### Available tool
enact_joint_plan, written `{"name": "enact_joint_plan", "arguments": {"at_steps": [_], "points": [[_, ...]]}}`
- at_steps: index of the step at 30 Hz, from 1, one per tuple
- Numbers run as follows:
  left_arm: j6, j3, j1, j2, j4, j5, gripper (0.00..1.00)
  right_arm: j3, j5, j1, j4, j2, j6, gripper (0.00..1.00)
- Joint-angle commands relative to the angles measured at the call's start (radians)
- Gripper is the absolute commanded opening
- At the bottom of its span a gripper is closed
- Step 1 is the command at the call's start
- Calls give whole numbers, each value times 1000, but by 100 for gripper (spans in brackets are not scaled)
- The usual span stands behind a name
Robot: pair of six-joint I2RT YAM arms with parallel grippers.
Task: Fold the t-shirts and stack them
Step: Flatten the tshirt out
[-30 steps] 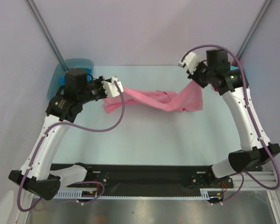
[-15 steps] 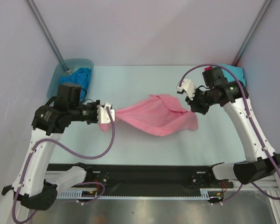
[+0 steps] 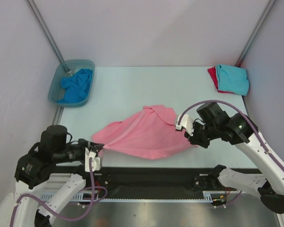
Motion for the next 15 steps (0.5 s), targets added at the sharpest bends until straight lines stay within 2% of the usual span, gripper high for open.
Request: {"name": "enact_joint_plan", "arguments": {"at_steps": [1,2,3,4,5,6,7,8,9,10,11,12,13,15], "points": [[6,-7,-6,-24,92,31,0,66,142,29,-66,-13,118,0],[31,-60,-6,-30,138,12,0,60,203,19,-15,-9,118,0],[-15,-94,-6,-39,314,-57,0,49,307,3,37,-7,65,0],[-23,-129,-4,-33,398,-87,0,5,355,2,183,-16,46,0],[-30,-207,-4,-22,487,-123,0,-21,390,-4,262,-24,17,0],[-61,-236,-4,1,653,-159,0,-64,470,-14,354,-29,-29,0],[-73,-260,3,54,729,-214,0,-96,516,-20,446,-30,-90,0],[-90,-296,12,94,803,-234,0,-171,545,-43,625,-26,-144,0],[-112,-307,46,128,957,-248,0,-207,611,-63,727,-15,-190,0],[-130,-315,68,209,1039,-280,0,-231,625,-127,913,-4,-266,0],[-132,-318,80,252,1108,-310,0,-278,624,-164,1012,23,-299,0],[-147,-317,103,296,1276,-361,0,-300,631,-196,1112,40,-329,0],[-155,-310,112,353,1349,-445,0,-329,642,-254,1324,59,-372,0],[-146,-254,147,506,1556,-516,0,-388,645,-300,1531,147,-504,0]]}}
